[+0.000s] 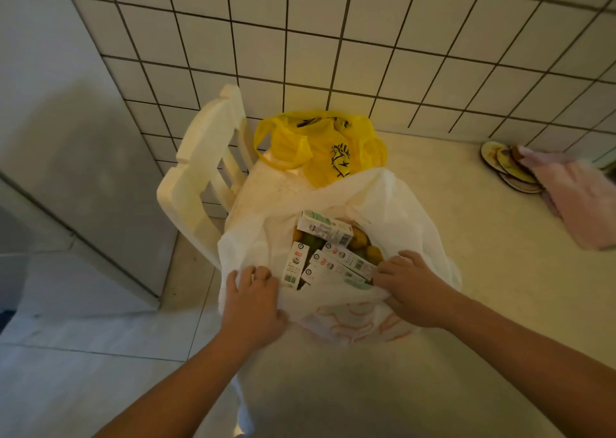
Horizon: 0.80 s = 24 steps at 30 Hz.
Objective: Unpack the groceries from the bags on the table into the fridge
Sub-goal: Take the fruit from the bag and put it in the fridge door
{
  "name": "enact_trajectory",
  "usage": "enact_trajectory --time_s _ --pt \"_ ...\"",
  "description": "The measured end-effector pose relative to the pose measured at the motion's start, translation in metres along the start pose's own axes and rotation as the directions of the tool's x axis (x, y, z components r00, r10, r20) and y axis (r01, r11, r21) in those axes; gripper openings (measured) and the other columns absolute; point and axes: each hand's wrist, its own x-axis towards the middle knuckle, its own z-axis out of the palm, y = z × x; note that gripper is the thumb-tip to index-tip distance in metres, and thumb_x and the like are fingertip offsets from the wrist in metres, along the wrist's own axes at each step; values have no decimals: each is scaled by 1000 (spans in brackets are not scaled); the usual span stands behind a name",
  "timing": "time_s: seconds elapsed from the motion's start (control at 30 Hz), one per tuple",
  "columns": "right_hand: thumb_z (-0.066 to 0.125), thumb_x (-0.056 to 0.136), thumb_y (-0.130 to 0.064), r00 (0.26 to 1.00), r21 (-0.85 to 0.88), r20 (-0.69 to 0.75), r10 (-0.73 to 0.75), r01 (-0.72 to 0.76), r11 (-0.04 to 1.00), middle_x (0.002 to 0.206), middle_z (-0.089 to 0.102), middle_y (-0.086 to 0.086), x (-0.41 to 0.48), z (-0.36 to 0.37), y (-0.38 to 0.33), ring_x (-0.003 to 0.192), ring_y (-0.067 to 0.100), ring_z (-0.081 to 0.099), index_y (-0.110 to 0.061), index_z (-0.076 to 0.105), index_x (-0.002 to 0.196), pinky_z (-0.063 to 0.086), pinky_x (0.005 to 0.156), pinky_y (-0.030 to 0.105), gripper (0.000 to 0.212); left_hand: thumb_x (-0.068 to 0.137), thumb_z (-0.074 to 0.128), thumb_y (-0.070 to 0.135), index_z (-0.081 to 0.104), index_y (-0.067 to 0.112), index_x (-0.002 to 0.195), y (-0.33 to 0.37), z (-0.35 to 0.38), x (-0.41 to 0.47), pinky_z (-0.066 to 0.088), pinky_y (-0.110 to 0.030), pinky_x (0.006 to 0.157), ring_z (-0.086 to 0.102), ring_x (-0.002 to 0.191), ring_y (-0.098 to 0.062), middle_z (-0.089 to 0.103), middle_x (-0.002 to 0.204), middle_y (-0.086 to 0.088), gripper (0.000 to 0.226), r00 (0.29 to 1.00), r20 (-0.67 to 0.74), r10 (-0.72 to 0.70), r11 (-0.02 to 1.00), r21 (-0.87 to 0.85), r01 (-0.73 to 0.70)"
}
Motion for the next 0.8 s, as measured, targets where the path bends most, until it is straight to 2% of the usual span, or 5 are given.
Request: enact_trajectory --time_s 0.17,0.3,0.6,0.7,0.8 --pt "35 92 -38 997 29 80 -17 15 999 109 64 -16 -29 10 20 110 10 55 -33 59 119 15 118 41 36 75 52 47 67 28 100 10 8 -10 44 -45 98 54 107 -24 61 106 8 34 964 -143 225 971 -48 -234" --pt "41 96 -40 979 -112 179 97 -78 991 118 63 -11 -44 8 35 119 13 53 -33 45 132 9 119 42 37 83 52 41 63 29 118 36 12 -15 46 -35 94 54 107 -17 67 113 10 38 915 -90 393 908 -121 -402" --pt "48 92 -56 889 -14 297 349 -361 932 159 33 -5 -59 44 59 148 19 26 -29 10 158 8 121 48 80 96 43 37 55 28 129 73 20 -15 39 -33 103 54 120 -16 61 132 6 35 905 46 423 903 -106 -416" --pt "46 87 -70 910 143 103 402 -413 899 150 45 -7 -60 34 50 136 19 43 -31 33 149 28 114 42 74 97 40 51 62 26 116 77 11 -8 46 -33 91 57 106 -17 64 116 6 38 892 -48 449 878 -165 -450" --pt "52 90 -64 856 280 -128 500 -453 847 143 50 -1 -58 28 43 119 24 58 -26 37 146 50 92 39 70 96 50 47 67 20 100 82 0 7 47 -34 74 53 88 -19 60 99 2 32 829 -379 411 840 -196 -506"
